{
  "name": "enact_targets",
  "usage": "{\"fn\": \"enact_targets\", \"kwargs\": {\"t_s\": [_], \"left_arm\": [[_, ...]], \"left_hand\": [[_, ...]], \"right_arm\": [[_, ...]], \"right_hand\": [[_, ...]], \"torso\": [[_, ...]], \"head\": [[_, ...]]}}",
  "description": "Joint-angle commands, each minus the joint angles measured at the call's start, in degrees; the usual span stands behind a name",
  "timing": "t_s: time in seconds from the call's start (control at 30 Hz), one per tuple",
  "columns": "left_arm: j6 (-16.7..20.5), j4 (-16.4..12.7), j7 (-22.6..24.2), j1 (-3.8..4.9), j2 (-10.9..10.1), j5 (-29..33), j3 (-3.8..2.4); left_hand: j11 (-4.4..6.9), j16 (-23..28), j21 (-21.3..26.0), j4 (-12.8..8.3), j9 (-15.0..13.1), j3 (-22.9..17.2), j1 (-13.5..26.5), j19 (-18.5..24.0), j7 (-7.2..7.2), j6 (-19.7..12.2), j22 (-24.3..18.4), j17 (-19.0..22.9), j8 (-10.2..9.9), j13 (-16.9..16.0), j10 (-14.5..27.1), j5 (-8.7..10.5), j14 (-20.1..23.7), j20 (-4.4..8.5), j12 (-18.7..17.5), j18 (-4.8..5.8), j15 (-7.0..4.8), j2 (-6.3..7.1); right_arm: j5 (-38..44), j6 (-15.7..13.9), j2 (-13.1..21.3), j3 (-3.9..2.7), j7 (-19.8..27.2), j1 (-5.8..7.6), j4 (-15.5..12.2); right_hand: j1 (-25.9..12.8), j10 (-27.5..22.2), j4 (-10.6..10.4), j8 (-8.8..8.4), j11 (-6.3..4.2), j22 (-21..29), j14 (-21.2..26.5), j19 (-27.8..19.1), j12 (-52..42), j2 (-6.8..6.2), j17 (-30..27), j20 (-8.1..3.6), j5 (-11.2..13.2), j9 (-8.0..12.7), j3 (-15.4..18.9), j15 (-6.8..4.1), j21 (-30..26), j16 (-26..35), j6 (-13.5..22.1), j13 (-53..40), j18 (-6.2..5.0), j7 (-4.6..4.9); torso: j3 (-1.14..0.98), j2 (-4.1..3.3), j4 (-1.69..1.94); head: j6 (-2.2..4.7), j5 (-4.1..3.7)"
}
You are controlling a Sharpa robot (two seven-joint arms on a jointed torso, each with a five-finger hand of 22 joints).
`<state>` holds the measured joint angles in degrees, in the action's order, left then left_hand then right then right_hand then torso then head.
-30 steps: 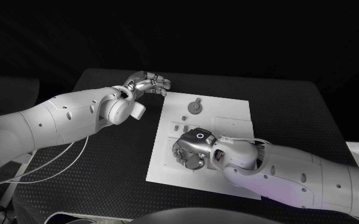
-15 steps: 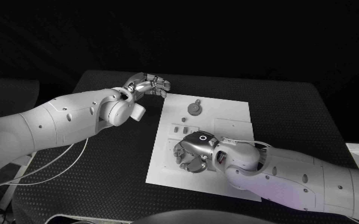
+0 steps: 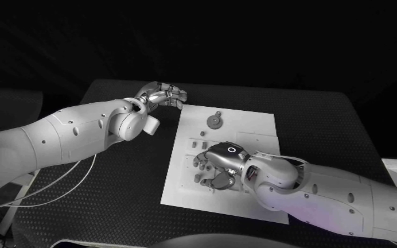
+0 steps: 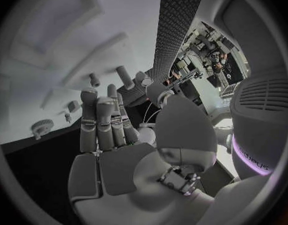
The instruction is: Assemble the parts on the task board
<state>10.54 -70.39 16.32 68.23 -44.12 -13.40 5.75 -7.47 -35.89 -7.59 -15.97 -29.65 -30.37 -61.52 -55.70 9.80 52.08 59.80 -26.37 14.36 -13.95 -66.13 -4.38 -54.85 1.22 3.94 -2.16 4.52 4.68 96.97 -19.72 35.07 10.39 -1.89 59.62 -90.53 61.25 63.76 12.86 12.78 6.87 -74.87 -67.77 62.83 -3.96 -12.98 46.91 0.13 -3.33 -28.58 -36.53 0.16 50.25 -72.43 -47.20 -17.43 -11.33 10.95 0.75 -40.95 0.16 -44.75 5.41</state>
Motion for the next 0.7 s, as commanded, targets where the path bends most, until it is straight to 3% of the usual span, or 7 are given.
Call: {"fn": "enact_targets", "kwargs": {"t_s": [0.03,0.13,0.2,0.4,0.57,0.63,0.7], "left_arm": [[-0.6,0.0,0.6,0.09,0.0,0.3,-0.04],[-0.6,0.1,0.6,0.08,0.1,0.3,-0.04],[-0.6,0.4,0.6,0.08,0.3,0.3,-0.03],[-0.7,1.1,0.7,0.06,0.7,0.5,-0.03],[-0.8,2.0,0.8,0.06,1.2,0.8,-0.02],[-0.8,2.3,0.8,0.05,1.3,0.8,-0.02],[-0.8,2.5,0.7,0.05,1.4,0.8,-0.01]], "left_hand": [[-0.06,0.4,0.3,-0.2,0.1,0.3,0.4,-0.5,0.00,-0.5,0.1,-0.1,0.3,0.1,0.3,-0.04,-0.3,-0.07,0.1,-0.44,0.03,0.24],[-0.06,0.4,0.3,-0.1,0.1,0.3,0.4,-0.5,0.00,-0.5,0.1,-0.1,0.3,0.1,0.3,-0.04,-0.3,-0.07,0.1,-0.43,0.03,0.24],[-0.06,0.4,0.3,-0.1,0.1,0.3,0.4,-0.5,0.00,-0.5,0.1,-0.1,0.3,0.1,0.3,-0.04,-0.3,-0.07,0.1,-0.43,0.03,0.24],[-0.06,0.4,0.4,-0.1,0.1,0.3,0.4,-0.5,0.00,-0.5,0.1,-0.2,0.3,0.1,0.3,-0.04,-0.3,-0.07,0.1,-0.43,0.03,0.21],[-0.05,0.5,0.4,-0.1,0.1,0.3,0.4,-0.5,0.00,-0.5,0.1,-0.2,0.3,0.1,0.3,-0.04,-0.3,-0.07,0.1,-0.43,0.03,0.19],[-0.05,0.5,0.4,-0.1,0.1,0.3,0.4,-0.5,0.00,-0.5,0.1,-0.2,0.3,0.1,0.3,-0.04,-0.4,-0.07,0.1,-0.43,0.03,0.17],[-0.05,0.5,0.4,-0.1,0.1,0.3,0.4,-0.5,0.00,-0.5,0.1,-0.2,0.3,0.1,0.2,-0.05,-0.4,-0.07,0.1,-0.43,0.03,0.16]], "right_arm": [[-3.8,-4.2,1.1,-0.34,2.3,0.78,-1.3],[-7.3,-4.9,3.1,-1.70,3.3,1.76,-2.7],[-10.2,-4.8,4.4,-2.12,3.7,2.72,-3.0],[-21.1,0.0,9.4,-3.38,1.9,6.43,-2.3],[-25.4,5.1,13.1,-3.45,-1.0,8.95,-0.1],[-25.5,8.9,14.6,-3.45,-3.7,9.47,0.8],[-25.8,10.1,16.2,-3.44,-5.1,9.90,1.4]], "right_hand": [[0.2,-0.3,0.0,0.18,0.11,-0.1,-0.1,0.5,-0.1,-0.07,0.1,-0.10,0.1,0.0,0.2,0.34,0.0,-0.3,0.0,0.1,-3.67,-0.05],[1.2,1.6,0.7,1.15,-0.59,-0.3,-0.8,1.0,-1.1,1.34,0.1,-0.43,0.1,-0.2,0.6,-0.32,0.3,-0.7,-1.3,-0.3,-3.67,-0.05],[1.6,3.2,1.4,1.83,-1.19,-0.4,-0.9,1.0,-1.9,2.30,0.1,-0.54,0.1,-0.4,0.8,-0.89,0.4,-0.7,-2.3,-0.7,-3.67,-0.30],[1.8,9.0,2.9,3.22,-3.49,-0.5,-1.6,1.4,-5.7,4.36,-0.2,-0.64,0.1,-1.0,1.7,-3.08,0.5,-0.4,-4.3,-3.9,-3.67,-1.56],[0.6,11.9,2.9,4.53,-5.79,0.1,-1.7,1.9,-16.9,4.28,-0.5,-0.69,-0.1,-2.8,3.4,-4.89,-0.2,0.3,-5.5,-17.8,-3.67,-3.74],[0.2,9.4,2.6,4.98,-5.87,0.2,-2.0,2.3,-26.6,4.59,-0.3,-0.77,-0.2,-3.8,3.7,-6.01,-0.4,0.2,-5.8,-28.2,-3.67,-4.01],[-1.4,6.5,1.6,5.33,-6.74,-0.2,-3.3,3.4,-36.8,3.95,0.7,-1.05,-0.1,-4.9,4.3,-5.84,0.4,-1.5,-6.1,-38.2,-3.67,-4.77]], "torso": [[0.00,0.03,-0.03],[0.05,0.02,-0.01],[0.06,0.10,-0.03],[0.18,0.27,-0.09],[0.29,0.66,-0.26],[0.32,0.79,-0.28],[0.35,0.88,-0.30]], "head": [[0.23,-0.18],[0.69,-0.45],[0.99,-0.61],[1.76,-1.29],[2.30,-1.97],[2.62,-2.45],[2.83,-3.02]]}}
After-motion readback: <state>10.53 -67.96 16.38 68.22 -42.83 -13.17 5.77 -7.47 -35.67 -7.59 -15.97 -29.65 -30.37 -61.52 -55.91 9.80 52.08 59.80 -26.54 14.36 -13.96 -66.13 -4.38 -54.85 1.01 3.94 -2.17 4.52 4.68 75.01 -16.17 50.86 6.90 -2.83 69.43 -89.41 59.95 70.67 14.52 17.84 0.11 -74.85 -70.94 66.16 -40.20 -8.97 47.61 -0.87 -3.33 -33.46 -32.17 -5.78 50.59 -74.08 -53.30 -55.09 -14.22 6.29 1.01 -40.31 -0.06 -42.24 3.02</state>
